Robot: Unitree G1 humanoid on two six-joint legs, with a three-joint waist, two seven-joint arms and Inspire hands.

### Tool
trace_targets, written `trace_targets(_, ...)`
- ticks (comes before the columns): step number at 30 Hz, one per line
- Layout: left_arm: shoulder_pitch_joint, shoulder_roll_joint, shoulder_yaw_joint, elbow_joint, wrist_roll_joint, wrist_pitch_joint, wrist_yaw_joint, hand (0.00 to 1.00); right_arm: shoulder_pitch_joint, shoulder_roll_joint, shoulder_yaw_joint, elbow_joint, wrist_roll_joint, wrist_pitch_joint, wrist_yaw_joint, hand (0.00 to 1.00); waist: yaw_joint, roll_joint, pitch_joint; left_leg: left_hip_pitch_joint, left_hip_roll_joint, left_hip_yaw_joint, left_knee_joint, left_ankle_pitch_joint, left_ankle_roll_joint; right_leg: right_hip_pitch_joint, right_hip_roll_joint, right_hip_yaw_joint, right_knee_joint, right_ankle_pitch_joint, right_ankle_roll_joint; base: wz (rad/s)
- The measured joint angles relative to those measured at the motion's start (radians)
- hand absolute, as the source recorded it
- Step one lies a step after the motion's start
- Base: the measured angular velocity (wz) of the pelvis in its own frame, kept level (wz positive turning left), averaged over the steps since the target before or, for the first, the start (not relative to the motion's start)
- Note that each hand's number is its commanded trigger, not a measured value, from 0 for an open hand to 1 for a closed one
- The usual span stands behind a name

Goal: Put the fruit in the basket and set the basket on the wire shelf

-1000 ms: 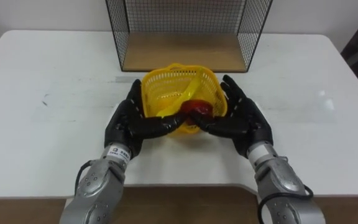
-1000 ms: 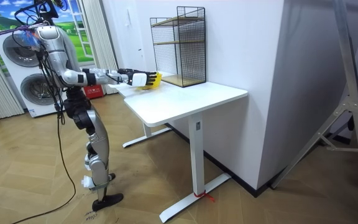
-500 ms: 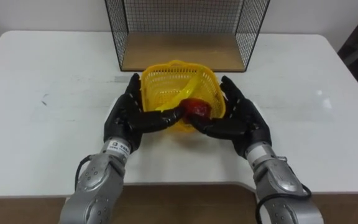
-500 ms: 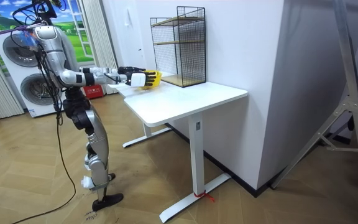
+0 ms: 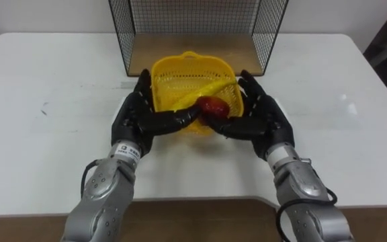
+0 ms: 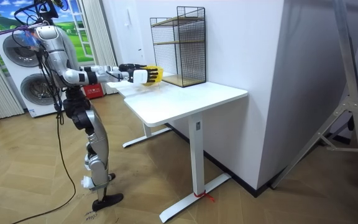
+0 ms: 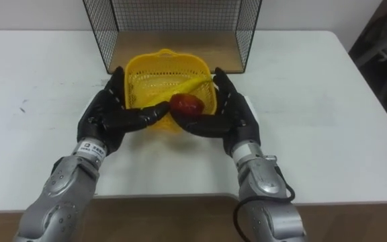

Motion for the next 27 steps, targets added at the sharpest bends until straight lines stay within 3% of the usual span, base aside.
trace_targets(17,-0.03,0.004,0.011,-0.062,0.059,-0.007,0.0,0.0,-0.025,0.0,-0.007,-0.086,-0.078,-0.001,-0.009,0.0,0.003,0.003,-0.0036,0.011,0.002,0.001,-0.001,0.0,0.0,0.007,0.001,0.004,0.002,0.001,-0.001,0.0)
trace_targets(27,-0.03,0.001,0.021,-0.059,0.06,-0.007,0.0,0.0,-0.026,-0.001,-0.009,-0.086,-0.086,0.0,-0.005,0.0,0.006,-0.007,-0.0016,0.015,0.003,0.016,0.003,0.0,0.0,-0.001,0.0,0.007,0.019,0.001,-0.001,-0.02)
